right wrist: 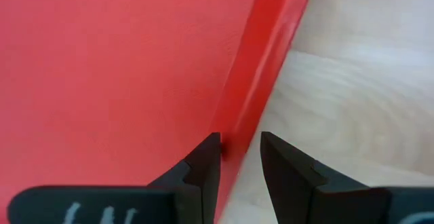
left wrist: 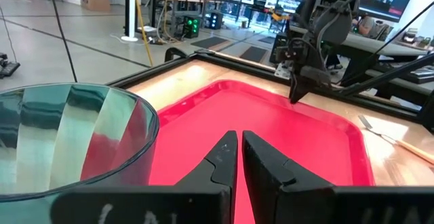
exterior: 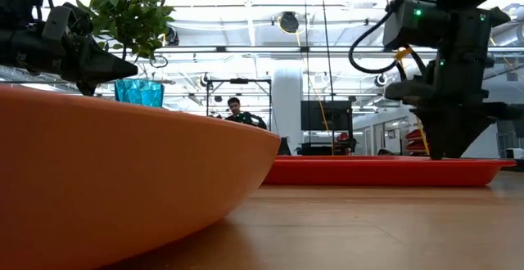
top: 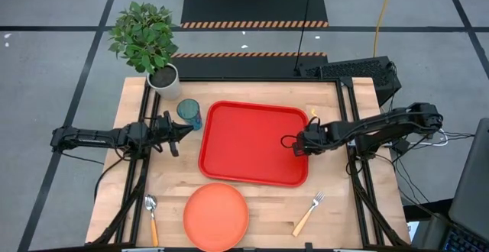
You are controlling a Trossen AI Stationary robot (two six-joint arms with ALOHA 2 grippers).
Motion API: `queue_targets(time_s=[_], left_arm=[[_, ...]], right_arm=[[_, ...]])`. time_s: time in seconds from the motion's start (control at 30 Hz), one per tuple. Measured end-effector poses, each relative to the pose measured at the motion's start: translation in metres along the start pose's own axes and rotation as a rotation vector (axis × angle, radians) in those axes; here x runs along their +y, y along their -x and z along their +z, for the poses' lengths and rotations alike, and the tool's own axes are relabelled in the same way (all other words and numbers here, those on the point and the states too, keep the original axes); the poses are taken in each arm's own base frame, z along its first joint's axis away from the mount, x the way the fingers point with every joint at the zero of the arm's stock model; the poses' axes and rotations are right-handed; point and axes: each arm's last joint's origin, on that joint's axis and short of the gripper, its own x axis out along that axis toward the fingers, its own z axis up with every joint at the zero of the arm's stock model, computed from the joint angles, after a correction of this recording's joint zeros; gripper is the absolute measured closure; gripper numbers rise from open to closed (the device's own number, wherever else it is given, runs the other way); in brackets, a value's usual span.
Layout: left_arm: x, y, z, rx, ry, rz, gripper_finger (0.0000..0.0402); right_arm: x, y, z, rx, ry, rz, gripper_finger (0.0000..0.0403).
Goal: Pick and place plate/cup/fork/spoon on tray
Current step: Prepare the red serving tray
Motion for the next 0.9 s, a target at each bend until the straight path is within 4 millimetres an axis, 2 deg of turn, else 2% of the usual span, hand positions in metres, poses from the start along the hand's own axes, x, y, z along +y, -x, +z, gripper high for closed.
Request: queue_targets(time_s=[0.27, 0.5, 0.9], left_arm=[[0.000, -0.001, -0.002, 0.020, -0.014, 0.004, 0.0376], [0.000, -0.003, -0.005, 0.055, -0.026, 0.011, 0.0376], [0.000, -0.004, -0.005, 0.050, -0.008, 0.011, 0.0376]], right_arm=[[-0.010, -0.012, -0.002, 0.012, -0.014, 0.004, 0.0310], [-0.012, -0.012, 0.002, 0.023, 0.045, -0.008, 0.0365], [-0.014, -0.013, 0.007, 0.022, 0.054, -0.014, 0.0342]])
